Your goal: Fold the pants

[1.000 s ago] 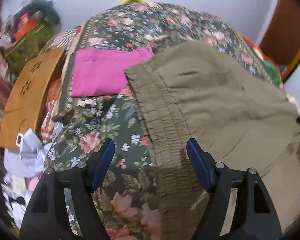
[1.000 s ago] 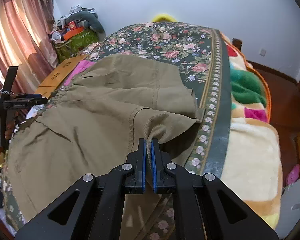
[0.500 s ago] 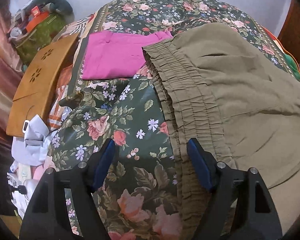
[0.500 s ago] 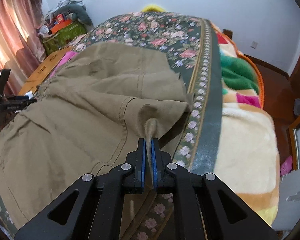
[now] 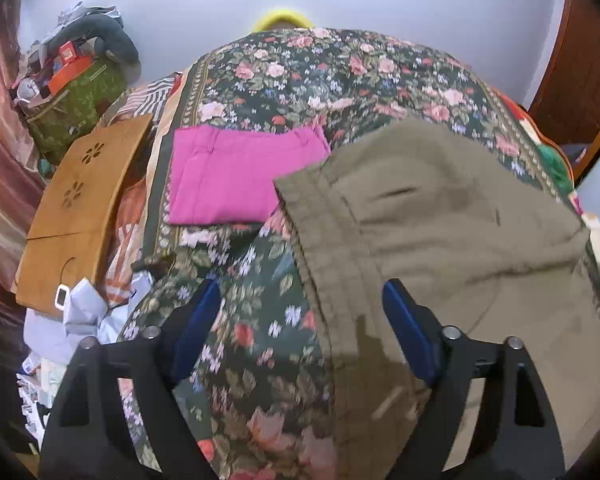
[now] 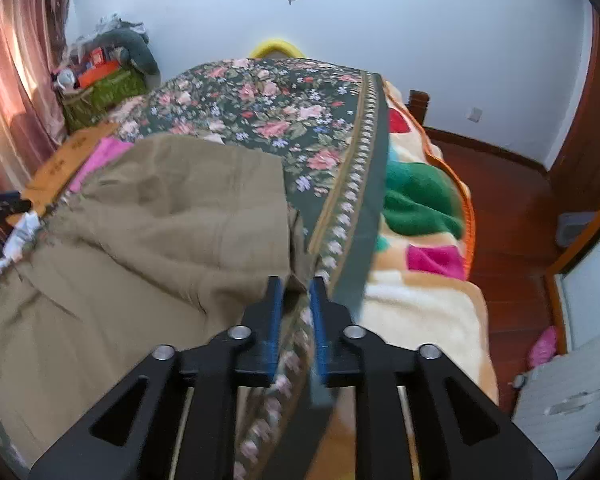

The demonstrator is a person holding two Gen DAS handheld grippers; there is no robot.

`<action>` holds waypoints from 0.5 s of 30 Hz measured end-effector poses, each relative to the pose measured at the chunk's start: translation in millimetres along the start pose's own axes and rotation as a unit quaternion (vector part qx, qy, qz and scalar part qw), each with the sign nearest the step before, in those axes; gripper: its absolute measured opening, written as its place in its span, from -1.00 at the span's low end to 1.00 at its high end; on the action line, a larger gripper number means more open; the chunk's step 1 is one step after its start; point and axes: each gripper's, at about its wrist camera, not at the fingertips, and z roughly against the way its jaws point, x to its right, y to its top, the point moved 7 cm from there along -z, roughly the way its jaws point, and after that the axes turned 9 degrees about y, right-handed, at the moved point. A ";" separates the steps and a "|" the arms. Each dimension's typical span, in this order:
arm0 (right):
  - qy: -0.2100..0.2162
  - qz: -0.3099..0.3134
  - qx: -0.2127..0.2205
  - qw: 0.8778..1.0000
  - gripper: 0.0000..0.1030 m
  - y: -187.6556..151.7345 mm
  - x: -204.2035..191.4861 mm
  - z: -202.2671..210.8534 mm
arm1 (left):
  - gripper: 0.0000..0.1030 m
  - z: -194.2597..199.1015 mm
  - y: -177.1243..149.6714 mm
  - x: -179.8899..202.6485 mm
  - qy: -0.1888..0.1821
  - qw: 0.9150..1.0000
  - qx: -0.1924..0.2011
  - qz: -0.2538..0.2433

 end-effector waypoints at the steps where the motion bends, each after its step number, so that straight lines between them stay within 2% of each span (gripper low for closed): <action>1: 0.009 -0.006 0.002 1.000 -0.36 3.7 -0.9 -2.5 | 0.69 -2.1 2.4 0.2 -0.001 1.000 -0.002 0.002; 2: 0.017 -0.011 0.005 1.000 -0.17 7.3 -1.3 -5.3 | 0.69 -8.0 6.5 1.3 -0.006 1.000 -0.008 0.007; 4: 0.028 -0.019 0.007 0.999 -0.10 13.5 -2.0 -13.5 | 0.69 -19.8 9.5 4.4 -0.018 0.999 -0.025 0.013; 12: 0.063 -0.039 -0.050 0.996 -0.09 9.8 3.3 -61.1 | 0.69 -65.1 -7.4 29.1 -0.068 0.992 -0.107 0.009; 15: 0.086 -0.045 -0.061 0.993 -0.09 5.1 3.1 -70.8 | 0.68 -70.3 -13.8 41.3 -0.108 0.987 -0.123 -0.001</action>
